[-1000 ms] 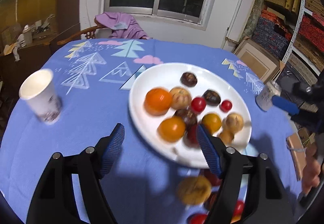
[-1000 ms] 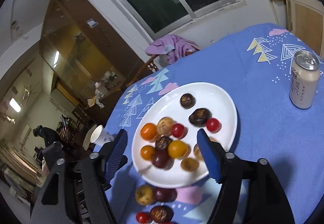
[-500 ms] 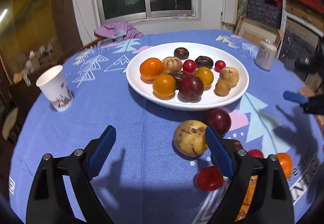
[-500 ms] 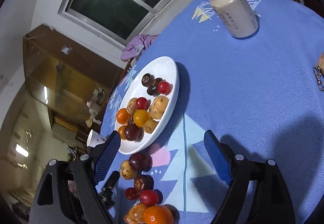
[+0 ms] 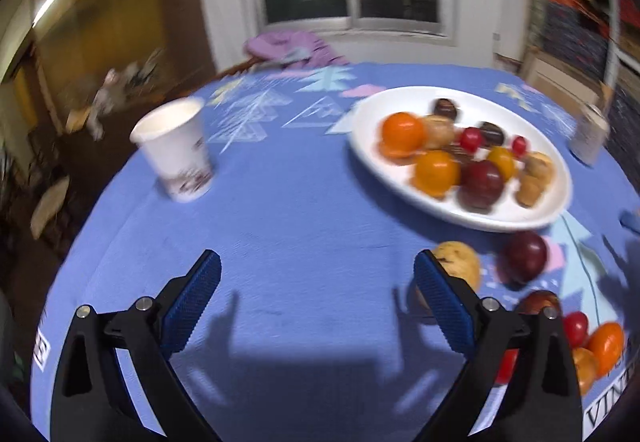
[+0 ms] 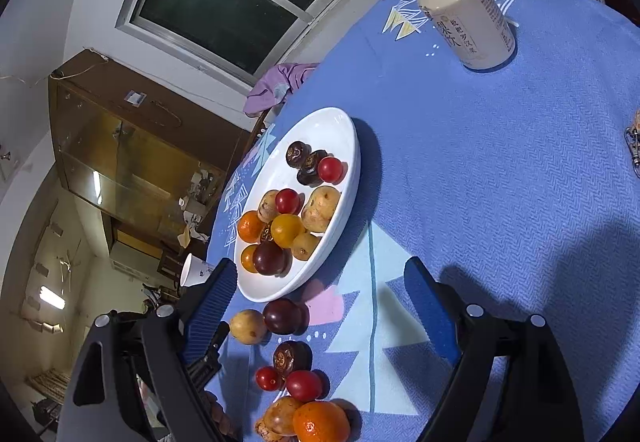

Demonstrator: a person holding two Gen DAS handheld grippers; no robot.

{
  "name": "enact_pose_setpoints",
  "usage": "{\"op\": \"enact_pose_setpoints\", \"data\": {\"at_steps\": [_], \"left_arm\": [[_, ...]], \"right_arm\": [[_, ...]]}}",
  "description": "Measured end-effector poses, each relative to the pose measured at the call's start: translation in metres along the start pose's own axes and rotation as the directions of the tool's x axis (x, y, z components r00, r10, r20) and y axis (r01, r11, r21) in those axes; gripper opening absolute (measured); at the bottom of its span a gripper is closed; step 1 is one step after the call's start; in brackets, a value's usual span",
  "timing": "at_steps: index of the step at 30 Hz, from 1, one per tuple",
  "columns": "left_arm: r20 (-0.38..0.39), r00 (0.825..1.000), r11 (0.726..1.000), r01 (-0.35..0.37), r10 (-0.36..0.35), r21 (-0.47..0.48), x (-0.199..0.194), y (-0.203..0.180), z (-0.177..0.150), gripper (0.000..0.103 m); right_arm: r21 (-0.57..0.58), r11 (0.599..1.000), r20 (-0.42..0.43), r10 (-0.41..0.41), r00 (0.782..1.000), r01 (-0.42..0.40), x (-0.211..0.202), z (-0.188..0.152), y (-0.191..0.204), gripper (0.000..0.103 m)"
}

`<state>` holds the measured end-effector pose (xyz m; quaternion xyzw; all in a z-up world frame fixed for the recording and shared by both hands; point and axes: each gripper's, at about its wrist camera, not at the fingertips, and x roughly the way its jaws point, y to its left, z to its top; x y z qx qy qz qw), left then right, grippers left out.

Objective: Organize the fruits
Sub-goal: 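Move the left gripper toward a pale tan round fruit on the cloth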

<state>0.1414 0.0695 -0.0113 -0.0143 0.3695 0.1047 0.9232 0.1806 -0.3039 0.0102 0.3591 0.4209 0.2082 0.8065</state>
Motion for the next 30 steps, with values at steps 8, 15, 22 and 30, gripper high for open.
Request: {"op": "enact_pose_setpoints", "data": {"at_steps": [8,15,22,30], "left_arm": [[0.0,0.988,0.987,0.156,-0.156,0.045,-0.02,-0.014,-0.011,0.094],[-0.02,0.994,0.985,0.113,-0.111,0.13,-0.01,-0.031,-0.023,0.079],[-0.028,0.989,0.984,0.15,-0.148,0.093,0.003,-0.026,-0.014,0.073],[-0.116,0.971,0.976,0.214,-0.208,0.041,0.03,-0.025,-0.003,0.052]], "right_arm": [[-0.006,1.0,-0.001,0.007,1.0,-0.007,0.0,0.0,0.001,0.086],[-0.004,1.0,0.001,0.007,1.0,-0.007,-0.001,0.0,0.0,0.086],[-0.021,1.0,-0.008,0.005,1.0,-0.006,0.001,-0.003,0.004,0.086],[-0.046,0.999,-0.022,-0.008,1.0,0.007,0.005,-0.005,0.007,0.087]]}}
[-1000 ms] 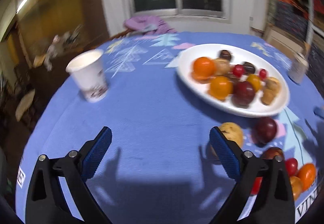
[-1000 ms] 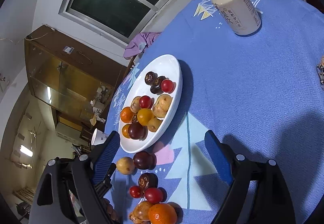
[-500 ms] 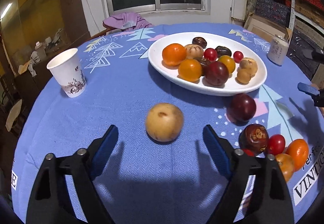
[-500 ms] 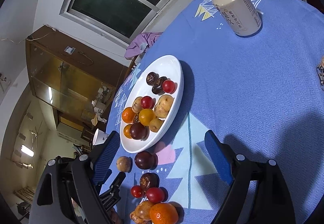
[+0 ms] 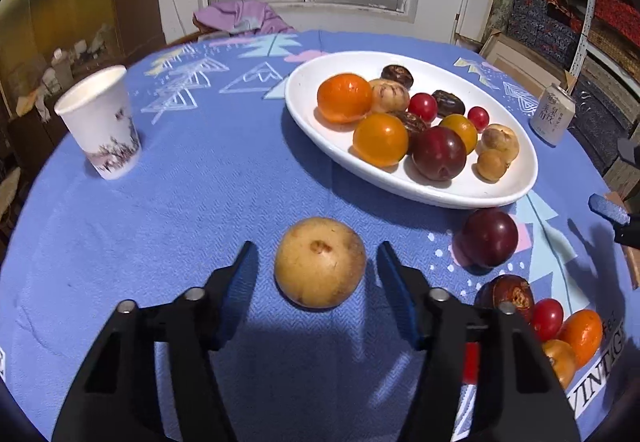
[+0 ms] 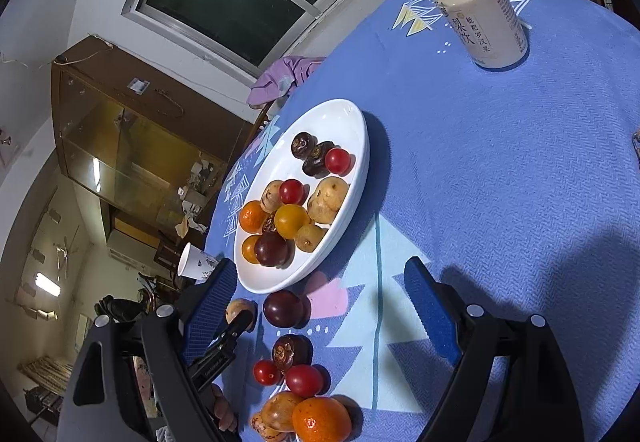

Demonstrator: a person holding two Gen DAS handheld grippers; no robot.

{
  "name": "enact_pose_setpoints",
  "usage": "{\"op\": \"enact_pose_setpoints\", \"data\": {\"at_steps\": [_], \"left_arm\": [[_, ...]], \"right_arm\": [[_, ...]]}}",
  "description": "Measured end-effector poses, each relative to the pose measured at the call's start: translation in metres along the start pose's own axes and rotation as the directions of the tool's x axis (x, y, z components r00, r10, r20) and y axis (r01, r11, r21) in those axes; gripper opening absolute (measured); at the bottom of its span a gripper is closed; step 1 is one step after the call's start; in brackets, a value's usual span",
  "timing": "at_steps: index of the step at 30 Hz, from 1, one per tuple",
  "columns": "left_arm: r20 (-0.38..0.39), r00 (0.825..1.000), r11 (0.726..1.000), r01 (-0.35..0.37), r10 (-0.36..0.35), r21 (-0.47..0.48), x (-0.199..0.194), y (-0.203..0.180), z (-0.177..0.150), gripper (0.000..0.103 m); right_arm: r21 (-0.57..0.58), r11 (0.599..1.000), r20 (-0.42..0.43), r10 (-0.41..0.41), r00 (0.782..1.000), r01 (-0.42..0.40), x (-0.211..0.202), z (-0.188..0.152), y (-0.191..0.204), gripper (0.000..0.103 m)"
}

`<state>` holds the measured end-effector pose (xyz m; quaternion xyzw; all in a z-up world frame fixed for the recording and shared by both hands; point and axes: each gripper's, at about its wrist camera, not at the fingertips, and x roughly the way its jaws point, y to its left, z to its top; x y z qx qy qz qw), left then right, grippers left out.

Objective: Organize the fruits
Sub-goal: 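Move the left gripper toward a pale tan round fruit on the cloth, then grasp the pale tan fruit with the left gripper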

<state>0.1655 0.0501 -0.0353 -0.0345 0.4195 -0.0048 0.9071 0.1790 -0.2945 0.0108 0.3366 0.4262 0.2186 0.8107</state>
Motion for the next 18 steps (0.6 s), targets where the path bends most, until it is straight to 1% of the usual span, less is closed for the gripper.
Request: {"op": "enact_pose_setpoints", "data": {"at_steps": [1,2,5,7,9,11,12,15,18], "left_arm": [[-0.017,1.0,1.0,0.018,-0.018,-0.016,0.004,0.003,0.001,0.049],[-0.021,0.999,0.999,0.039,-0.04,-0.035,0.006,0.006,0.001,0.049],[-0.012,0.999,0.998,0.051,-0.051,-0.043,0.006,0.007,0.001,0.045],[-0.004,0.999,0.999,0.034,-0.035,-0.034,0.004,0.005,0.0,0.045],[0.022,1.0,1.0,-0.007,0.008,-0.028,-0.002,0.005,0.0,0.045],[0.05,0.998,0.998,-0.042,0.045,-0.047,-0.01,0.011,0.003,0.045],[0.056,0.997,0.997,-0.047,0.051,-0.061,-0.013,0.014,0.004,0.045],[0.061,0.997,0.993,-0.046,0.053,-0.108,-0.018,0.024,0.005,0.045],[0.047,0.997,0.994,-0.049,0.054,-0.101,-0.014,0.023,0.005,0.045]], "right_arm": [[-0.003,1.0,-0.002,-0.002,1.0,0.002,0.001,0.0,0.0,0.087],[-0.005,1.0,-0.006,-0.007,1.0,0.007,0.002,-0.001,0.0,0.087],[-0.006,1.0,-0.014,-0.013,1.0,0.013,0.004,-0.001,-0.001,0.087],[-0.02,1.0,-0.021,-0.017,1.0,0.016,0.006,-0.002,0.001,0.087],[-0.049,0.999,-0.031,-0.015,0.999,0.014,0.008,-0.005,0.006,0.087],[-0.113,0.993,-0.043,-0.022,0.999,0.017,0.01,-0.009,0.017,0.087],[-0.152,0.988,-0.051,-0.026,0.998,0.018,0.011,-0.013,0.024,0.087],[-0.268,0.963,-0.116,-0.036,0.993,0.003,0.024,-0.027,0.044,0.086],[-0.339,0.941,-0.173,-0.058,0.983,-0.004,0.038,-0.04,0.06,0.085]]}}
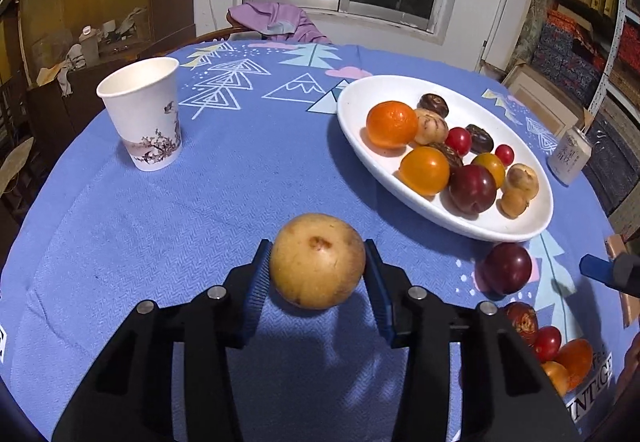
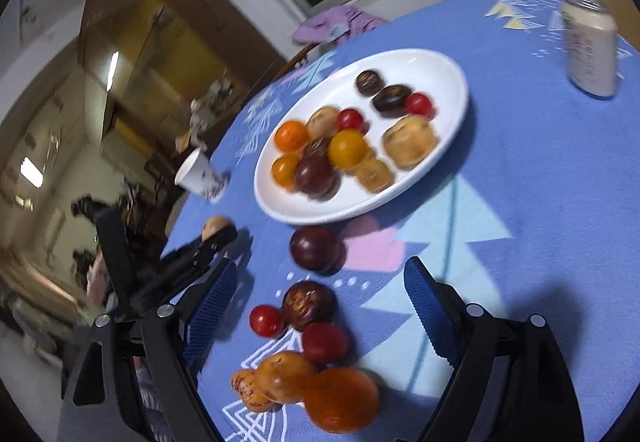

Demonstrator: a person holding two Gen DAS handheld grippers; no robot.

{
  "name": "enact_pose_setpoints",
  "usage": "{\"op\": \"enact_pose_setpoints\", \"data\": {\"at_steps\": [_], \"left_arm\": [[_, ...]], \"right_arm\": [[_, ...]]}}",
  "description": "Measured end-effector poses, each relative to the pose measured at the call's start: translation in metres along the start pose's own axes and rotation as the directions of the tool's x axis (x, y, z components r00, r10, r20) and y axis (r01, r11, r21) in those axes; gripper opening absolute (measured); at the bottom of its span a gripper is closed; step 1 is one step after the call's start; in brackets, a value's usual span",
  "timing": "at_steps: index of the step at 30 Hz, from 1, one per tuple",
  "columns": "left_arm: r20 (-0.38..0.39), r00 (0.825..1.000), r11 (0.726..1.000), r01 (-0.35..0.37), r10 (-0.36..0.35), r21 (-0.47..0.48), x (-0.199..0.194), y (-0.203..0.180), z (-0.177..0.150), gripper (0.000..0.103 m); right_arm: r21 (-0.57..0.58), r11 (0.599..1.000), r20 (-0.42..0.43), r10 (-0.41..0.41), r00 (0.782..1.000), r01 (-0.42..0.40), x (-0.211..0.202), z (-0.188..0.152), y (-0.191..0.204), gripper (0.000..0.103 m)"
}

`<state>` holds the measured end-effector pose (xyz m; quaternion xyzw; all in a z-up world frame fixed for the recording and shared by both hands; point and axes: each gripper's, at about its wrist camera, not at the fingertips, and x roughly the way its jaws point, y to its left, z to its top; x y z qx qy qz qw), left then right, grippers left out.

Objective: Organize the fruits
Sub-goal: 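Grasp the pale tan fruit with the left gripper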

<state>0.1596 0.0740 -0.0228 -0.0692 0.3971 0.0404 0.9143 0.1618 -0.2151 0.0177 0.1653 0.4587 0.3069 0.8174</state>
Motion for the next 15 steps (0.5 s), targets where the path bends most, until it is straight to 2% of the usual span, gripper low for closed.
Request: {"op": "enact_pose_setpoints", "data": {"at_steps": [2,7,11,15], "left_arm": [[-0.003,1.0,1.0,0.005,-0.005,0.008,0.0,-0.002,0.0,0.045],[-0.005,1.0,1.0,0.018,-0.018,0.006,-0.002,-0.001,-0.002,0.045],[-0.008,1.0,1.0,0.022,-0.022,0.007,-0.001,-0.001,-0.002,0.045],[-0.015,1.0,1.0,0.02,-0.02,0.008,0.0,-0.001,-0.002,0.045]], "right_arm": [[-0.037,0.999,-0.013,-0.018,1.0,0.017,0.007,-0.001,0.011,0.084],[-0.136,0.986,-0.057,-0.109,0.992,0.101,0.034,0.001,0.036,0.069],[-0.224,0.958,-0.07,-0.202,0.977,0.182,0.055,0.001,0.051,0.068],[-0.219,0.952,-0.087,-0.237,0.967,0.214,0.069,0.007,0.047,0.067]]}}
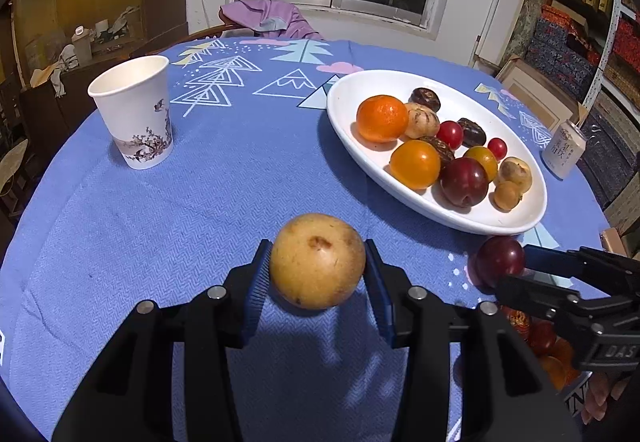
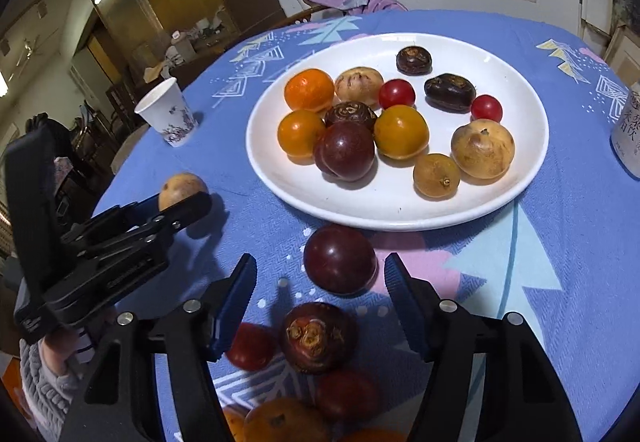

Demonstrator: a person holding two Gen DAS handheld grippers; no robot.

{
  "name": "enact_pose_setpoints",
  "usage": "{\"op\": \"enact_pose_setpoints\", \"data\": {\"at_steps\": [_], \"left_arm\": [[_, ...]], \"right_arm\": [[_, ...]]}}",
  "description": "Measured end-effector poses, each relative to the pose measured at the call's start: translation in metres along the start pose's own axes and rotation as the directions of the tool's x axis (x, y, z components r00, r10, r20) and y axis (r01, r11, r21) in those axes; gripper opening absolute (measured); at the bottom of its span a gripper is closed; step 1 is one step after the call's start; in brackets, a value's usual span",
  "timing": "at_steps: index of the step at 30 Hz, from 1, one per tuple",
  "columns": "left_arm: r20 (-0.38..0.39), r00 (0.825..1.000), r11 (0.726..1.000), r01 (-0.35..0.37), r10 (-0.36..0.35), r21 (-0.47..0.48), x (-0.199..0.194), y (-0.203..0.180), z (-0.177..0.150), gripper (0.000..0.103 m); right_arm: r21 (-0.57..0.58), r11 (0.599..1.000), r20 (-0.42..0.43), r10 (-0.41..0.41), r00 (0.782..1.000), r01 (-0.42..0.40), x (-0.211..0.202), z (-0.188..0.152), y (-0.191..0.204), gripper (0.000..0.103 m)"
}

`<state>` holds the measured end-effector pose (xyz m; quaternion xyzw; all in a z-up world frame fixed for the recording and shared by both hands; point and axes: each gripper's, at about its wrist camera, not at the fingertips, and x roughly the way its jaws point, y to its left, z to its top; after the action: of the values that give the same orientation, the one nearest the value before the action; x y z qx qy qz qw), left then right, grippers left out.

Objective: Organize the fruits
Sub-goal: 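Grasp the pale tan fruit with the left gripper, then carry the tan fruit with the left gripper while the right gripper grasps a dark red plum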

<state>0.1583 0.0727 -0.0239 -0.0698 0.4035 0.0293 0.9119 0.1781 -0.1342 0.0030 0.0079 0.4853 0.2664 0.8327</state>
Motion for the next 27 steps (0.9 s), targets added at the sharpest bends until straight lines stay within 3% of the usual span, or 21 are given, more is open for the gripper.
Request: {"op": "enact_pose_setpoints", "data": {"at_steps": [4,6,14,21,27], "left_arm": [[-0.021,1.0,1.0,-0.006,0.006,0.007,0.006,0.0,-0.001,0.045],[-0.035,0.999,1.0,-0.005,0.005,0.013,0.01,-0.002,-0.002,0.045],[-0.045,0.999,1.0,0.025,-0.025,-0.003,0.016,0.003,-0.005,0.045],[0.058,0.997,0.999,0.051,-0.051,0.006,-0.017,-0.004,-0.003,0.045],[0.095,0.989,0.994,0.108,-0.11,0.034,-0.041,-0.03,0.026,0.045]], "right_arm": [[0.035,0.999,-0.029,0.006,1.0,-0.005,0.013,0.001,-0.009,0.042],[0.06,0.998,-0.023,0.03,0.999,-0.029,0.011,0.001,-0.015,0.039],[0.093,0.985,0.046,0.142,0.989,-0.145,-0.022,-0.012,-0.022,0.038],[0.155,0.972,0.138,0.153,0.979,-0.174,-0.053,-0.016,-0.047,0.038],[0.155,0.971,0.278,0.136,0.951,-0.184,-0.104,0.015,-0.056,0.038]]}}
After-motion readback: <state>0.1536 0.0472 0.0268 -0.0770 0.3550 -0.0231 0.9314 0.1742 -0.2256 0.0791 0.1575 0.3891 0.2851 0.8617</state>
